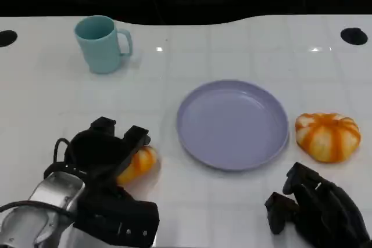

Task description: Grasp the bread from the table and place it into the plate.

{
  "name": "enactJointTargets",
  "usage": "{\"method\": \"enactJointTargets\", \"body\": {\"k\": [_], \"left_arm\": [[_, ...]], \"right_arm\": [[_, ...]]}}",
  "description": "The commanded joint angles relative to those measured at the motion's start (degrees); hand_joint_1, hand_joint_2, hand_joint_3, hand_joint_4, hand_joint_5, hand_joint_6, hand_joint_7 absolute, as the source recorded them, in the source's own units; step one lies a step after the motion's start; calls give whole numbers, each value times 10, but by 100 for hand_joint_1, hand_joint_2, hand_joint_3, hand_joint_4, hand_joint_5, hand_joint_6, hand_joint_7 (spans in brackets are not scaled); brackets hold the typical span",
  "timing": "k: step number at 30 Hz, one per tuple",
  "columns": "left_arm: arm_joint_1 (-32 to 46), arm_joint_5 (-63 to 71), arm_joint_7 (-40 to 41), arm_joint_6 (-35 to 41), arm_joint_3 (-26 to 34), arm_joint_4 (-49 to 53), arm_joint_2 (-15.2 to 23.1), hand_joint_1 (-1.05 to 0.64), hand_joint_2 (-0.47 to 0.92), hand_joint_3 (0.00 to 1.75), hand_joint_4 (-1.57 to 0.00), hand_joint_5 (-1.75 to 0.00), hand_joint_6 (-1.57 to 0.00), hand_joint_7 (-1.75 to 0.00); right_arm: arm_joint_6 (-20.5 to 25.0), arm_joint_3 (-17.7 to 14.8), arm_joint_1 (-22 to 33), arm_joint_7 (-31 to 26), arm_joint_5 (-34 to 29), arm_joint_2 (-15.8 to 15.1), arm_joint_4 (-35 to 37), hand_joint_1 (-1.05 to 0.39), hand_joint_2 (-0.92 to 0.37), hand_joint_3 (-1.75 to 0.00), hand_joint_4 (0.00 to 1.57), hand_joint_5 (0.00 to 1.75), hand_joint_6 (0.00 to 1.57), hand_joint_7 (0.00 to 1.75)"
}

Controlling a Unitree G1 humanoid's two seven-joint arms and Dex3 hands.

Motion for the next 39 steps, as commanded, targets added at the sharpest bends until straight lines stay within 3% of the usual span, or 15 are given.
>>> {"method": "enactJointTargets", "body": {"k": [1,2,3,4,5,7,8,11,12,16,20,27,31,36,39], "left_arm": [[-13,-24,29,-18,-16,72,-5,-105,72,37,0,-172,0,-116],[-18,-28,40,-24,-20,86,-6,-105,42,96,-7,-174,0,-128],[-23,-31,54,-32,-24,102,-8,-105,26,127,-18,-174,0,-138],[-28,-33,75,-43,-27,122,-9,-105,17,149,-38,-174,0,-149],[-34,-33,103,-55,-31,144,-11,-105,17,164,-81,-175,-9,-162],[-44,-37,158,-81,-36,192,-17,-104,27,172,-118,-175,-37,-161],[-50,-42,179,-92,-38,216,-21,-103,35,174,-131,-174,-62,-154],[-68,-53,222,-116,-46,277,-30,-104,48,175,-146,-166,-114,-138],[-72,-54,238,-122,-49,294,-32,-105,50,175,-147,-165,-121,-136],[-86,-51,304,-141,-68,340,-35,-105,44,175,-156,-174,-134,-169],[-98,-58,362,-164,-80,375,-41,-104,60,175,-157,-175,-150,-174],[-111,-56,485,-176,-93,389,-46,-99,73,175,-157,-175,-157,-175],[-125,-95,503,-190,-60,362,-49,-93,87,175,-157,-175,-154,-175],[-141,-111,524,-183,-38,346,-62,-83,86,169,-157,-175,-152,-175],[-150,-119,527,-177,-30,339,-73,-83,77,173,-157,-175,-150,-175]], "right_arm": [[-6,-1,3,2,3,-3,-4,-57,-92,-23,77,175,67,150],[-5,-1,3,0,2,-4,-5,-57,-92,-23,77,175,67,150],[-5,0,4,-2,1,-4,-6,-57,-92,-22,77,175,67,149],[-4,0,4,-3,1,-4,-7,-57,-92,-22,77,175,67,149],[-2,0,4,-4,1,-4,-8,-58,-92,-22,77,175,67,150],[3,-1,4,-3,3,-5,-7,-58,-92,-22,78,174,67,150],[3,-1,4,-3,4,-5,-7,-58,-92,-21,78,174,67,150],[0,-1,4,-1,2,-6,-7,-57,-92,-22,77,174,67,149],[-3,0,4,-2,0,-6,-7,-57,-92,-22,77,174,67,149],[-1,-1,4,0,2,-6,-7,-57,-92,-23,77,174,67,150],[-1,-2,3,-2,2,-5,-6,-57,-92,-23,77,174,67,149],[-1,-2,2,1,2,-5,-4,-57,-92,-23,77,173,66,149],[-8,-3,-1,2,-1,-8,3,-57,-92,-24,77,173,66,149],[-9,-6,-5,12,4,-8,14,-57,-92,-24,76,174,66,148],[-11,-7,-6,15,4,-8,18,-58,-92,-23,76,174,66,148]]}}
